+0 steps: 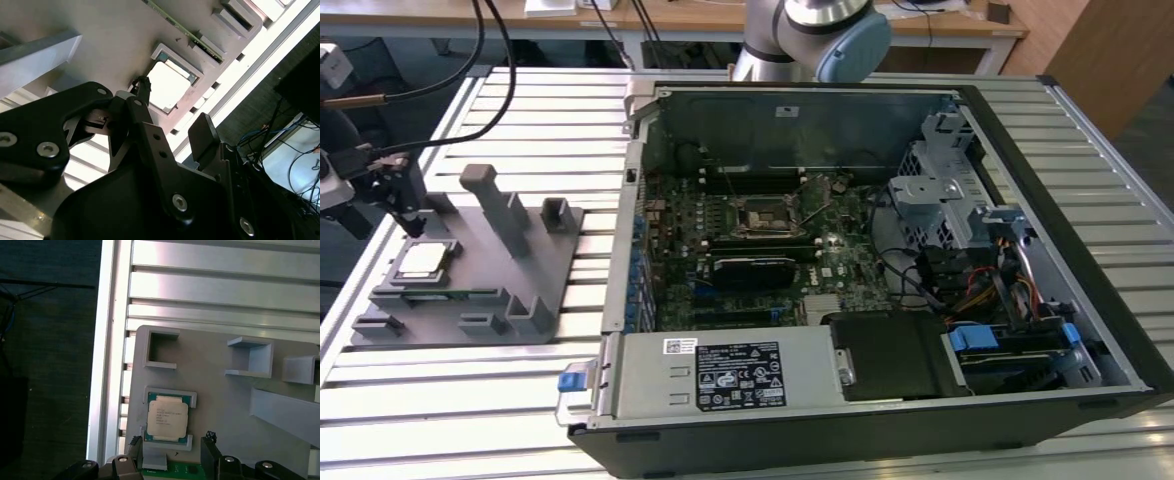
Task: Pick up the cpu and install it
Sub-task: 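Pick up the cpu and move it towards the insertion slot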
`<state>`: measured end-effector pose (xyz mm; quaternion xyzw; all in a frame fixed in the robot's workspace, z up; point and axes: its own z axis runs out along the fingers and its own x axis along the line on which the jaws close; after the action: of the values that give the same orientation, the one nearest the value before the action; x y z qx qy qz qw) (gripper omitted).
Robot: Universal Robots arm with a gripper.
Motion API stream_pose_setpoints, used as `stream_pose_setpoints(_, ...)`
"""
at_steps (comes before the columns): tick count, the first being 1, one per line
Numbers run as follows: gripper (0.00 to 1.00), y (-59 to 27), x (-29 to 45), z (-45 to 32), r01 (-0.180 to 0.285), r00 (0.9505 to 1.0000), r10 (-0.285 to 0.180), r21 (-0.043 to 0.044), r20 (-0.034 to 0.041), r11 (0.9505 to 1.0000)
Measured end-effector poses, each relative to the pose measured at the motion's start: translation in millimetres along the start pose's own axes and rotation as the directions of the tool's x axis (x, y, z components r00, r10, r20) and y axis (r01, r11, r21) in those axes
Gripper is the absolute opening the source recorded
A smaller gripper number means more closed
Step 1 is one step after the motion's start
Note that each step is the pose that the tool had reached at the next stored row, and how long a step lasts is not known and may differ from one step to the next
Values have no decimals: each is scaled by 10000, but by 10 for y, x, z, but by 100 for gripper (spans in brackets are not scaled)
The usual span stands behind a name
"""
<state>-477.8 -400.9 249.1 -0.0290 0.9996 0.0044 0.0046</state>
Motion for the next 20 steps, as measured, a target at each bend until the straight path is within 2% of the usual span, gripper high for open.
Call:
stream_pose_setpoints(6,58,1,-4,51,-226,9997,226,3,2,9997)
stream_pose_setpoints(20,58,0,-5,84,-232,9997,232,24,1,9997)
